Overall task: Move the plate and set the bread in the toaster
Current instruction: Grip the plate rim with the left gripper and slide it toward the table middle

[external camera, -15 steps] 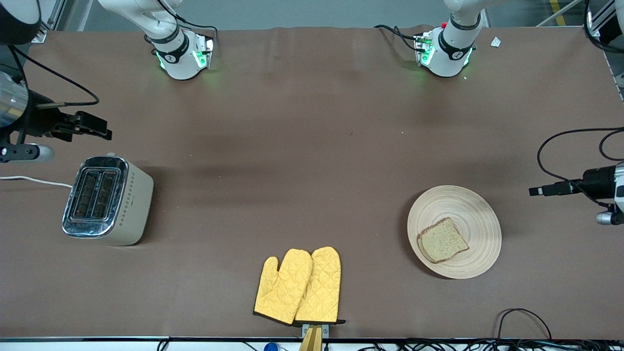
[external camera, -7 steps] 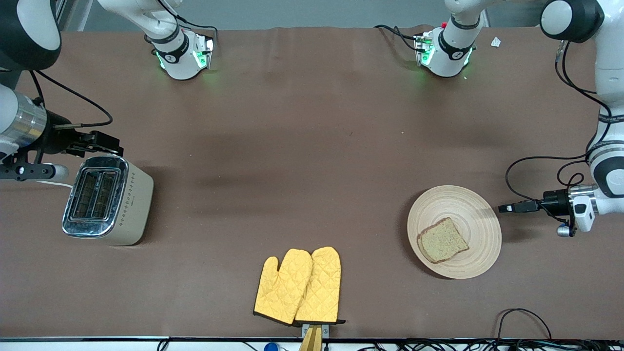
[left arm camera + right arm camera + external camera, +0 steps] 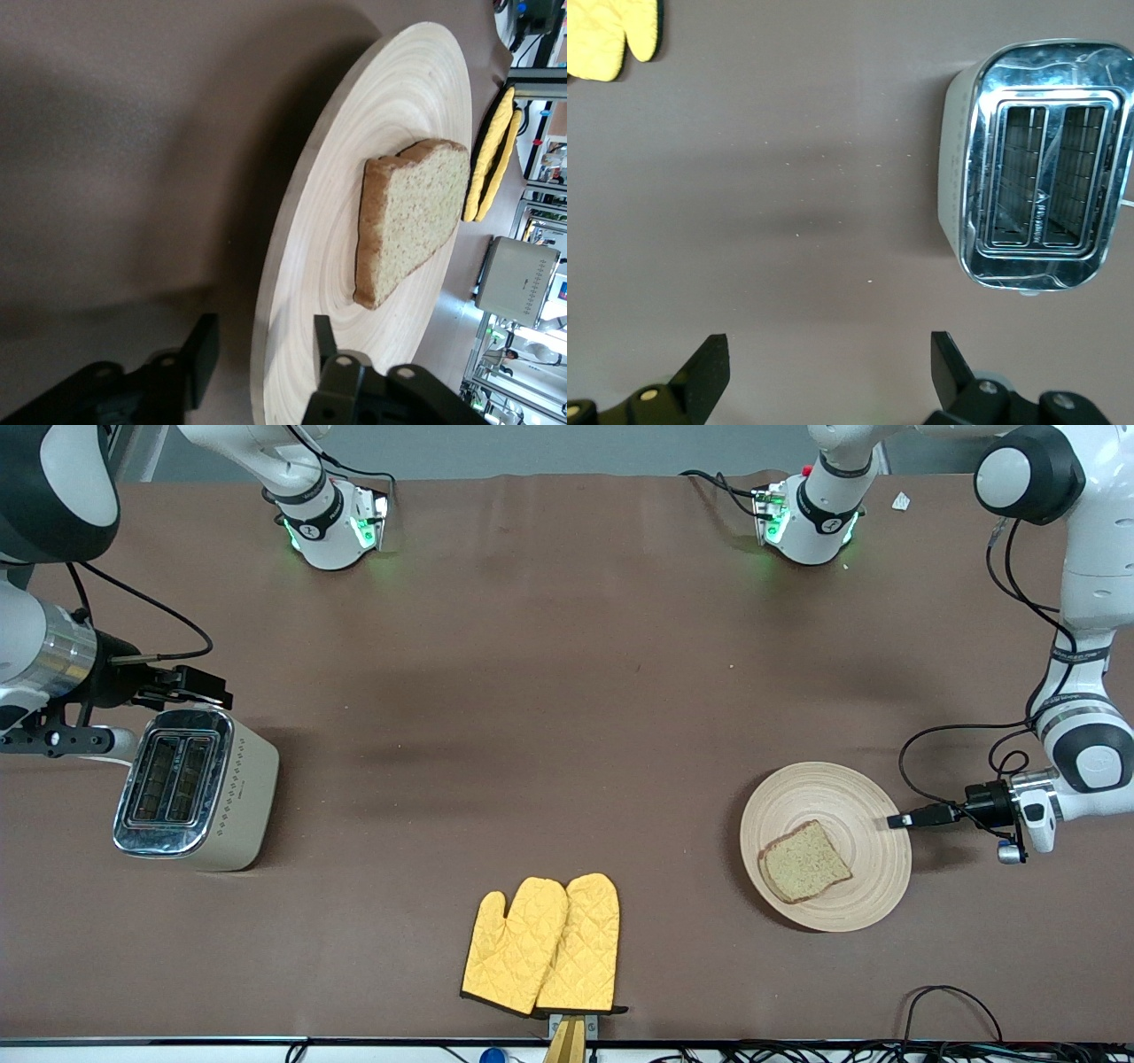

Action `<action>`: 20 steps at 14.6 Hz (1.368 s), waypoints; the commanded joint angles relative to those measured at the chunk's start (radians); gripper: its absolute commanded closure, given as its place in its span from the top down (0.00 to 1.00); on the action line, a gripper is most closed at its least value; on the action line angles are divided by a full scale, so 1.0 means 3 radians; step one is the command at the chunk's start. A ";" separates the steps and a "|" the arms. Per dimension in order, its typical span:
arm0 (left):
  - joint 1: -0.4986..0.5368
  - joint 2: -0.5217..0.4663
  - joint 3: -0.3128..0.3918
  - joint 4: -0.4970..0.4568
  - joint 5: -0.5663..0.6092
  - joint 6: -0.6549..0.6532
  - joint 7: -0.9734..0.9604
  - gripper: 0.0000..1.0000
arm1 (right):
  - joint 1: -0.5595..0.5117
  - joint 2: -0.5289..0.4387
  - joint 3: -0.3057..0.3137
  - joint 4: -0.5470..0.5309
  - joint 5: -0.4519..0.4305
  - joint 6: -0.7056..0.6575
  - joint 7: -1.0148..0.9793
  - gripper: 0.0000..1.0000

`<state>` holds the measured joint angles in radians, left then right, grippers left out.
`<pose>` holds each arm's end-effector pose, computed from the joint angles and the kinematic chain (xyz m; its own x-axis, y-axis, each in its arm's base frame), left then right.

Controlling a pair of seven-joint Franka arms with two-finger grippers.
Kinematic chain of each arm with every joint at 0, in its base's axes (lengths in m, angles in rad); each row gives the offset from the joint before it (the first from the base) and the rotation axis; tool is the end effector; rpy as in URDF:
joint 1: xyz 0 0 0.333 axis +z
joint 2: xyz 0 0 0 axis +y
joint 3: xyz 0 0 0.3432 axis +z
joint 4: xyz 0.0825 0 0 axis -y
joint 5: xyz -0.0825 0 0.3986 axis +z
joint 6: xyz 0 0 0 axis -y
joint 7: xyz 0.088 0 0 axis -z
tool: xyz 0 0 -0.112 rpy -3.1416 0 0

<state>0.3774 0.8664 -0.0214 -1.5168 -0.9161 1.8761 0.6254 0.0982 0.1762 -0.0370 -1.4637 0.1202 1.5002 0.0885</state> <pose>0.6727 0.1844 0.1419 0.9716 0.1927 -0.1371 0.2253 -0.5782 0.7842 0.6142 0.0538 0.5889 0.9888 -0.0193 -0.1481 -0.0344 -0.9943 -0.1005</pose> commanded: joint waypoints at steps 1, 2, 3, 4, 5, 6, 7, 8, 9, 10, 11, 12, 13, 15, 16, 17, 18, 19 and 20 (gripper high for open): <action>-0.0020 0.0088 0.0000 0.0076 -0.0152 0.0061 0.0042 0.41 | 0.0102 -0.0035 -0.0015 -0.0076 0.0065 0.0148 0.0048 0.99; -0.0020 0.0108 0.0000 0.0076 -0.0188 0.0066 0.0042 0.38 | 0.0117 0.0031 -0.0010 -0.0081 0.0090 0.0204 0.0058 0.99; -0.0020 0.0123 0.0000 0.0101 -0.0198 0.0061 0.0047 0.33 | 0.0112 0.0102 -0.0015 -0.0081 0.0232 0.0250 0.0068 1.00; -0.0020 0.0129 0.0000 0.0116 -0.0198 0.0061 0.0047 0.28 | 0.0112 0.0138 -0.0015 -0.0081 0.0289 0.0306 0.0068 1.00; -0.0020 0.0134 -0.0005 0.0116 -0.0198 0.0061 0.0053 0.23 | 0.0112 0.0174 -0.0015 -0.0091 0.0310 0.0388 0.0073 1.00; -0.0015 0.0139 -0.0005 0.0116 -0.0203 0.0066 0.0058 0.19 | 0.0112 0.0235 -0.0010 -0.0137 0.0335 0.0510 0.0103 1.00; -0.0015 0.0154 -0.0021 0.0122 -0.0203 0.0061 0.0063 0.15 | 0.0112 0.0261 -0.0015 -0.0238 0.0437 0.0699 0.0129 1.00; -0.0015 0.0154 -0.0036 0.0152 -0.0203 0.0056 0.0078 0.08 | 0.0107 0.0262 -0.0015 -0.0381 0.0554 0.0913 0.0134 1.00; -0.0020 0.0154 -0.0067 0.0198 -0.0198 0.0051 0.0144 0.02 | 0.0112 0.0267 -0.0015 -0.0489 0.0631 0.1098 0.0134 1.00; -0.0026 0.0154 -0.0077 0.0244 -0.0193 0.0026 0.0170 0.01 | 0.0123 0.0272 -0.0015 -0.0536 0.0642 0.1185 0.0134 1.00; -0.0046 0.0144 -0.0097 0.0275 -0.0173 0.0010 0.0170 0.01 | 0.0168 0.0282 -0.0015 -0.0541 0.0642 0.1196 0.0140 1.00; -0.0061 0.0119 -0.0163 0.0280 -0.0163 -0.0035 0.0160 0.01 | 0.0209 0.0292 -0.0020 -0.0541 0.0642 0.1207 0.0155 1.00; -0.0061 0.0103 -0.0270 0.0285 -0.0152 -0.0112 0.0165 0.01 | 0.0210 0.0307 -0.0020 -0.0541 0.0632 0.1202 0.0170 1.00; -0.0107 0.0083 -0.0607 0.0301 -0.0015 -0.0245 0.0165 0.01 | 0.0194 0.0313 -0.0020 -0.0536 0.0612 0.1181 0.0150 1.00; -0.0128 0.0073 -0.0837 0.0301 0.0087 -0.0245 0.0140 0.01 | 0.0164 0.0323 -0.0020 -0.0536 0.0612 0.1166 0.0135 1.00; -0.0158 0.0072 -0.1011 0.0296 0.0159 -0.0230 0.0124 0.01 | 0.0169 0.0348 -0.0020 -0.0531 0.0612 0.1151 0.0165 1.00; -0.0270 0.0083 -0.1089 0.0290 0.0180 -0.0205 0.0124 0.01 | 0.0194 0.0354 -0.0025 -0.0536 0.0602 0.1146 0.0180 1.00; -0.0494 0.0088 -0.1095 0.0280 0.0180 -0.0159 0.0129 0.01 | 0.0189 0.0389 -0.0025 -0.0541 0.0596 0.1125 0.0196 1.00; -0.0658 0.0088 -0.1095 0.0270 0.0180 -0.0133 0.0129 0.01 | 0.0164 0.0425 -0.0025 -0.0531 0.0596 0.1085 0.0196 1.00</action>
<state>0.2593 0.8927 -0.3449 -1.4446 -0.8669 1.8416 0.6644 0.1521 0.2950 -0.0425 -1.6119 0.2938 1.8370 0.1299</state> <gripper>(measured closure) 0.903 0.000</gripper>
